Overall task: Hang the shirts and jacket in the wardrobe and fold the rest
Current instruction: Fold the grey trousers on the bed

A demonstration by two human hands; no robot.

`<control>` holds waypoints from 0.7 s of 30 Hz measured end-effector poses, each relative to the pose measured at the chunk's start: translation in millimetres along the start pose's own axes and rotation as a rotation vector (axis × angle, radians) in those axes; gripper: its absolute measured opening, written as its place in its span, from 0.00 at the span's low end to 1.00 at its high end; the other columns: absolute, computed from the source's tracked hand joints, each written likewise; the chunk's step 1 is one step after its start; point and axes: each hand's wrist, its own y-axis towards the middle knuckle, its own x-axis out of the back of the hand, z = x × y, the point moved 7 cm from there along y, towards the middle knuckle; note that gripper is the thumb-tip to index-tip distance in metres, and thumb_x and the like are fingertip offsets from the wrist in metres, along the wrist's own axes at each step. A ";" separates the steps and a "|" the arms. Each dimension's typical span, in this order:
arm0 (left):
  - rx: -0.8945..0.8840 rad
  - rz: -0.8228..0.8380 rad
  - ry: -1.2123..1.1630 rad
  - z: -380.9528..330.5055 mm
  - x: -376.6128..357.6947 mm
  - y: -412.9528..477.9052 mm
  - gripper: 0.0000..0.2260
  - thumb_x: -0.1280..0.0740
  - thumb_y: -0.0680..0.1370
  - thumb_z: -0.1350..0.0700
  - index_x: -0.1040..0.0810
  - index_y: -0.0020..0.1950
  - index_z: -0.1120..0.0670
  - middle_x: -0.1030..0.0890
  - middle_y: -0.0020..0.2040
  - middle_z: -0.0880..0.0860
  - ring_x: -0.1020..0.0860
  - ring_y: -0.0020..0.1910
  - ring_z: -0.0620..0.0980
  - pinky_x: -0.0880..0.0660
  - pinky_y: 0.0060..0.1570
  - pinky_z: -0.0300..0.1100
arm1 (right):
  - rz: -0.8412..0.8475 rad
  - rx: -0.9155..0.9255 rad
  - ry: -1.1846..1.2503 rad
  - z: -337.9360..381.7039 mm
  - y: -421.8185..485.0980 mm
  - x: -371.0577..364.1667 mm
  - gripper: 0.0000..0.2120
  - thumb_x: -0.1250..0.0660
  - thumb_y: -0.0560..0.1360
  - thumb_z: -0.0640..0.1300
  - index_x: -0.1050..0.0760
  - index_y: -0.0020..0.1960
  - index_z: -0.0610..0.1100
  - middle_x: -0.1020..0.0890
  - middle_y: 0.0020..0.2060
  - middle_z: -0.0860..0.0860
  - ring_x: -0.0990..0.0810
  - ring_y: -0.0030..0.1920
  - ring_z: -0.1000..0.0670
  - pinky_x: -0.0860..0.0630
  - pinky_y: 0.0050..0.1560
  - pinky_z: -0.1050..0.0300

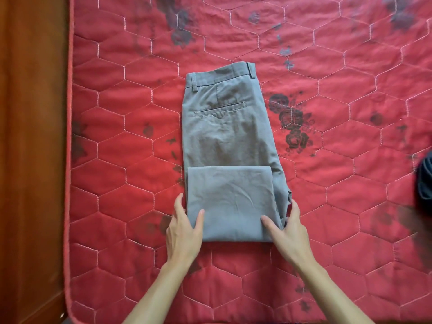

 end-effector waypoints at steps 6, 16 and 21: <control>-0.097 0.082 -0.074 -4.3 22.0 -14.9 0.29 0.39 0.82 0.54 0.46 0.78 0.34 0.29 0.26 0.46 0.30 0.28 0.51 0.33 0.37 0.49 | 0.076 0.061 0.083 11.4 -23.8 20.4 0.43 0.27 0.73 0.51 0.51 0.78 0.59 0.27 0.67 0.60 0.25 0.64 0.45 0.31 0.56 0.54; 0.083 0.509 -0.647 -8.0 65.8 -30.7 0.21 0.44 0.75 0.74 0.17 0.56 0.58 0.18 0.35 0.56 0.24 0.34 0.50 0.25 0.32 0.34 | 0.196 0.166 0.295 39.5 -63.7 69.7 0.14 0.38 0.82 0.42 0.19 0.59 0.57 0.19 0.41 0.55 0.26 0.32 0.58 0.29 0.34 0.67; -0.214 0.446 -0.417 -35.9 85.2 5.4 0.17 0.26 0.73 0.65 0.18 0.59 0.50 0.14 0.49 0.53 0.17 0.47 0.48 0.21 0.52 0.44 | 0.186 0.254 0.409 100.2 -35.9 81.6 0.11 0.38 0.82 0.47 0.17 0.54 0.49 0.16 0.44 0.50 0.20 0.39 0.50 0.25 0.41 0.50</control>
